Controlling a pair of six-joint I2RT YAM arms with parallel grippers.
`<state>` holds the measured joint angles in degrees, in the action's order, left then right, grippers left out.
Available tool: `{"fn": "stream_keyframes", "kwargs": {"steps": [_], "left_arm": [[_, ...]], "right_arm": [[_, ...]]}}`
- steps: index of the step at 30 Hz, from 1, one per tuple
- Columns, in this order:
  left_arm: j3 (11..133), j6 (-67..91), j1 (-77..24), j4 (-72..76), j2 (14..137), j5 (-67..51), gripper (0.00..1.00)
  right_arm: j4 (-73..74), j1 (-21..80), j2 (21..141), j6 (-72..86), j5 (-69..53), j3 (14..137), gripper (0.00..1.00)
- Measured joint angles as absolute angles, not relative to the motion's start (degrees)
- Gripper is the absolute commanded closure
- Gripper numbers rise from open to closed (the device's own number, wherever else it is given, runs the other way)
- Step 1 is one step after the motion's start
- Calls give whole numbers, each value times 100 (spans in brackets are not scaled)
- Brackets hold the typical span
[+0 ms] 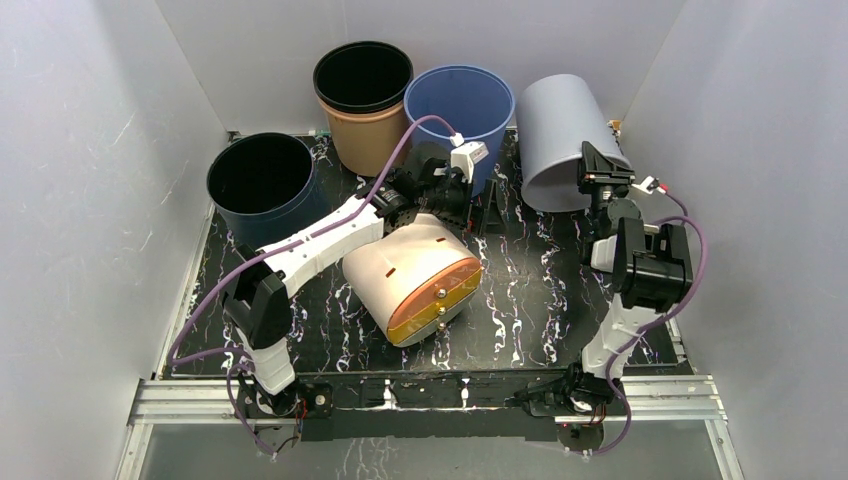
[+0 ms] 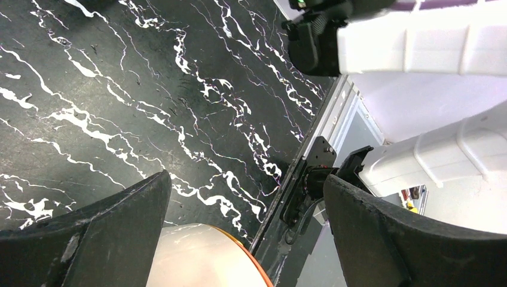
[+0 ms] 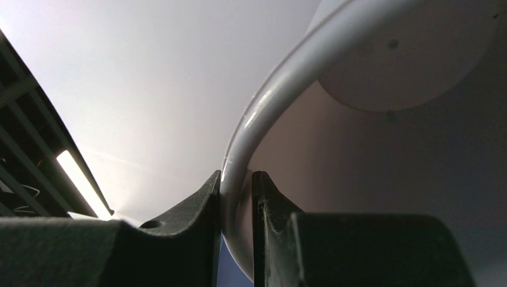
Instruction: Turn the large container upside down
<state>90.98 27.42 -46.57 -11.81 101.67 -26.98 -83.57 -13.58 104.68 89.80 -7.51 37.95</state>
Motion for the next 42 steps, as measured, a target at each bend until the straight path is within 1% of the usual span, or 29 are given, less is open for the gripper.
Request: {"fn": "stream_keyframes", "kwargs": {"steps": [2, 7, 12, 23, 30, 37, 38, 42], "left_arm": [[9102, 2722, -4657, -1216, 10171, -2700, 2], [9118, 2661, -4657, -1369, 10184, -2689, 2], [9118, 2620, -4657, -1376, 10184, -2628, 2], [9111, 2615, -4657, -1369, 10184, -2617, 2], [9056, 2615, -4657, -1284, 10184, -2624, 2], [8973, 2620, -4657, -1155, 10184, -2648, 2], [8962, 2620, -4657, -1140, 10184, -2652, 2], [8906, 2622, -4657, -1059, 10182, -2659, 2]], "right_arm": [[-8374, -1284, 10838, 9089, -792, 4093, 100], [-8364, -1044, 11638, 9032, -1039, 5301, 100], [-8364, -1026, 11655, 8866, -1240, 5301, 100], [-8403, -1015, 10715, 8639, -1321, 3564, 100], [-8392, -1076, 10589, 8383, -1197, 2193, 100], [-8374, -1100, 10473, 8217, -1313, 1520, 100], [-8370, -1116, 10506, 8213, -1313, 1452, 99], [-8364, -1179, 10586, 8215, -1308, 1313, 84]]}}
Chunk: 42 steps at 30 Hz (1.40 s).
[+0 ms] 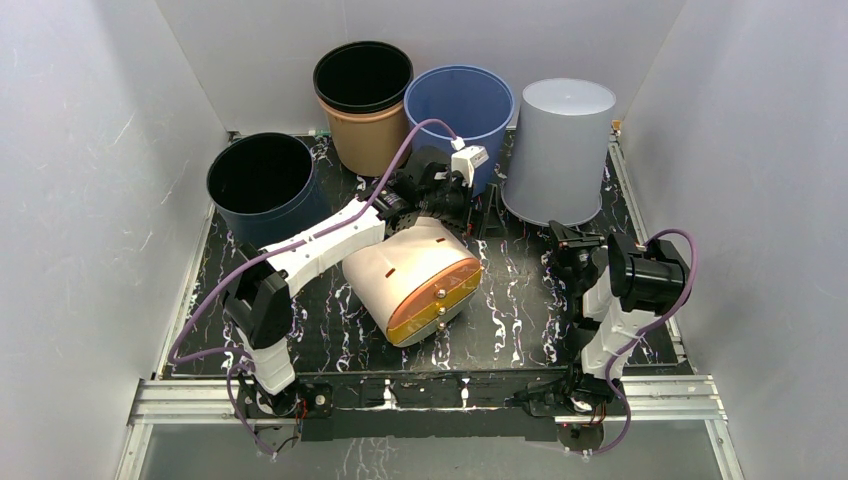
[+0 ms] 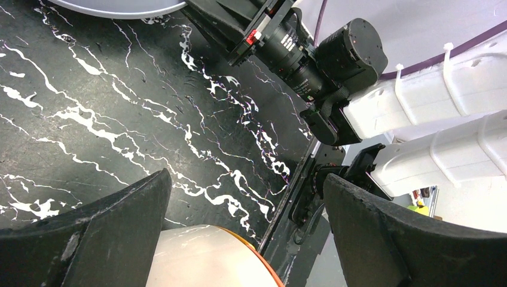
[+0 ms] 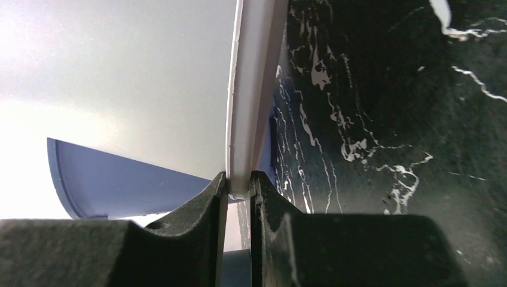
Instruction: Turn the large container upside down
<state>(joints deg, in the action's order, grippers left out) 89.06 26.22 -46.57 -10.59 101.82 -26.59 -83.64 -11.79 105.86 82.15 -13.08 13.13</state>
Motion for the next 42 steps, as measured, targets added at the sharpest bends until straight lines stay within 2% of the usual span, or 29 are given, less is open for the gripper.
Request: {"fn": "stream_keyframes", "kwargs": {"steps": [6, 17, 24, 27, 31, 34, 37, 42], "left_arm": [[8879, 2624, -4657, -1020, 10178, -2659, 1], [8877, 2646, -4657, -1013, 10178, -2657, 2], [8871, 2602, -4661, -1039, 10178, -2655, 2], [8871, 2574, -4661, -1070, 10167, -2641, 2], [8871, 2528, -4661, -1133, 10130, -2624, 2], [8871, 2493, -4663, -1192, 10053, -2593, 1], [8851, 2462, -4663, -1310, 9870, -2541, 2], [8801, 2434, -4663, -1417, 9585, -2440, 2]], "right_arm": [[-8357, -1251, 10624, 8232, -1302, 1153, 67], [-8357, -1385, 10624, 8372, -1387, 906, 48], [-8357, -1479, 10624, 8746, -1525, 620, 26], [-8370, -1483, 10586, 8790, -1566, 545, 21], [-8359, -1525, 10374, 8836, -1649, 403, 20], [-8318, -1555, 9880, 8788, -1732, 217, 19], [-8007, -1579, 8844, 8530, -1865, 220, 16], [-6248, -1584, 6936, 7723, -1949, 550, 15]]}}
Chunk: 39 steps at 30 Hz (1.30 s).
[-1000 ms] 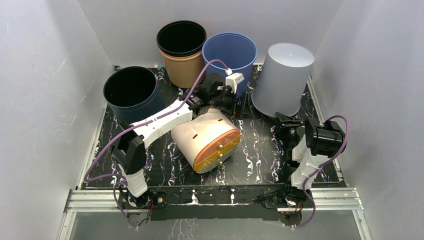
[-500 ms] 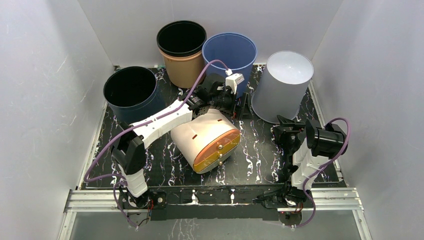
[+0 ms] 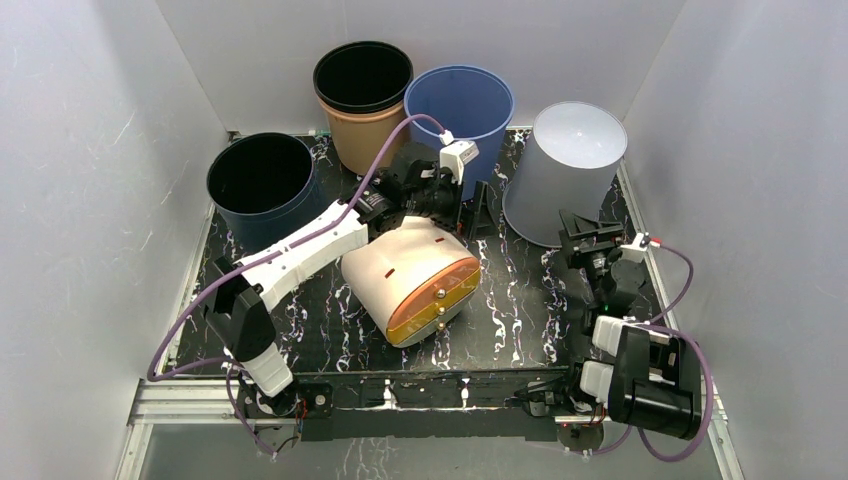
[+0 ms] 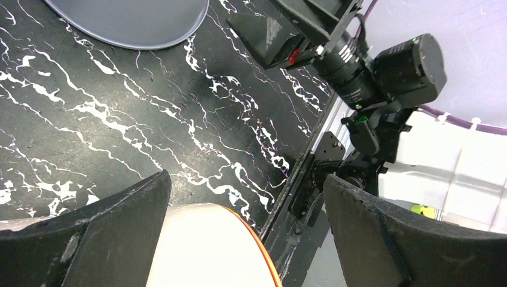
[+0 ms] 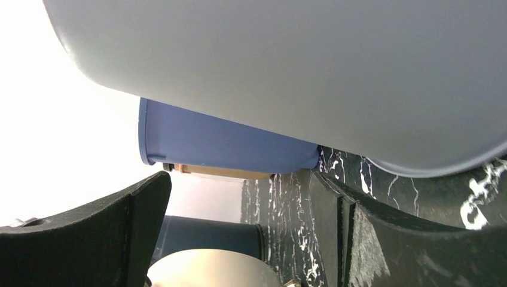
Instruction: Turn the large container upside down
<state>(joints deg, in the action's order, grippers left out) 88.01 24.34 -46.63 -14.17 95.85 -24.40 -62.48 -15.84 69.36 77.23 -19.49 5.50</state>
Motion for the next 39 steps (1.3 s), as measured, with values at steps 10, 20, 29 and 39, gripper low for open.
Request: {"fn": "stream_keyframes", "kwargs": {"steps": [10, 20, 29, 39], "left_arm": [[8829, 2237, -4663, -1682, 9476, -2040, 2], [8611, 2056, -4528, -1695, 8482, -1068, 2], [8285, 2080, -4143, -1723, 8090, -375, 2], [8235, 2163, -4143, -1765, 7826, -228, 2]], "right_arm": [[-3750, -1240, 6554, 6213, -2589, 1549, 16], [-1601, 659, 6405, 4119, -1898, 3524, 15], [-368, 1341, 7483, 2969, -1079, 4821, 16], [311, 1533, 8552, 2145, -198, 5787, 13]]}}
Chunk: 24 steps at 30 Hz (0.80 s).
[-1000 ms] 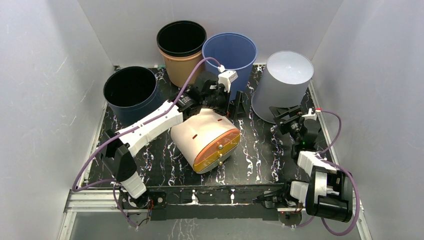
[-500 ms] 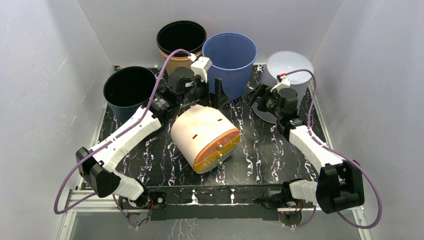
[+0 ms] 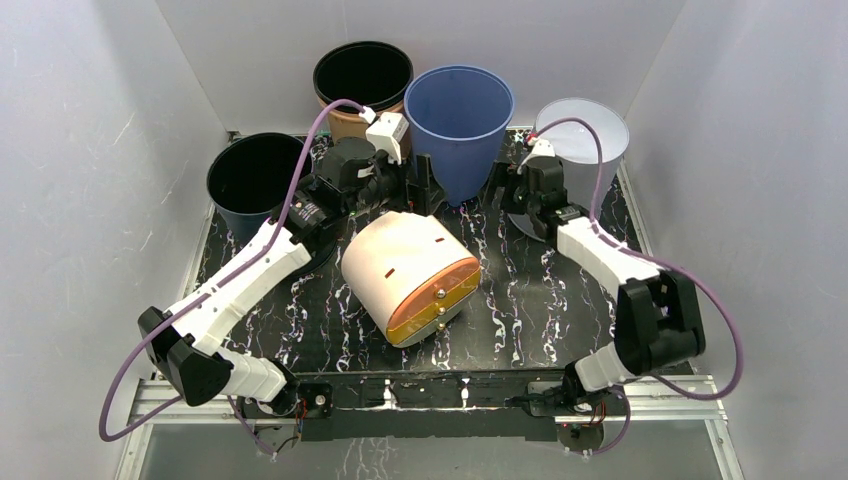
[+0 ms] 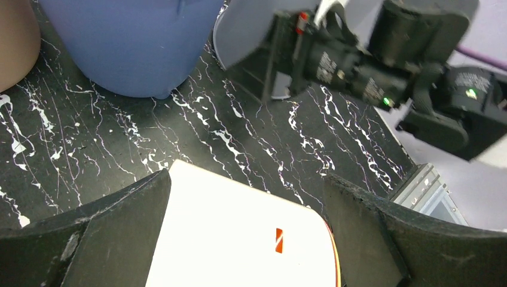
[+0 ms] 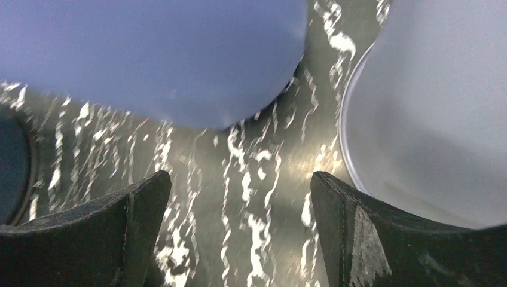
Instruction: Turn the large container upside down
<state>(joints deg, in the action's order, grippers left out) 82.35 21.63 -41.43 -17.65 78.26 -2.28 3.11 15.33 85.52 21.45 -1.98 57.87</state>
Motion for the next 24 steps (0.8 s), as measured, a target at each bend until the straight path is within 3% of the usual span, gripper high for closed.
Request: {"fn": "stream_keyframes", "kwargs": {"steps": [6, 13, 17, 24], "left_arm": [[8235, 2169, -4143, -1953, 7813, -228, 2], [8276, 2209, -4143, -2202, 7808, -228, 1], [8372, 2202, -4143, -2338, 7808, -224, 2], [8381, 2189, -4143, -2355, 7819, -248, 2]], "right_arm": [[631, 1352, 9953, 1651, 322, 7382, 11], [1227, 836, 11102, 1815, -150, 8862, 12], [1273, 788, 11004, 1870, -303, 8858, 12], [1221, 895, 9867, 1900, -464, 7697, 11]]}}
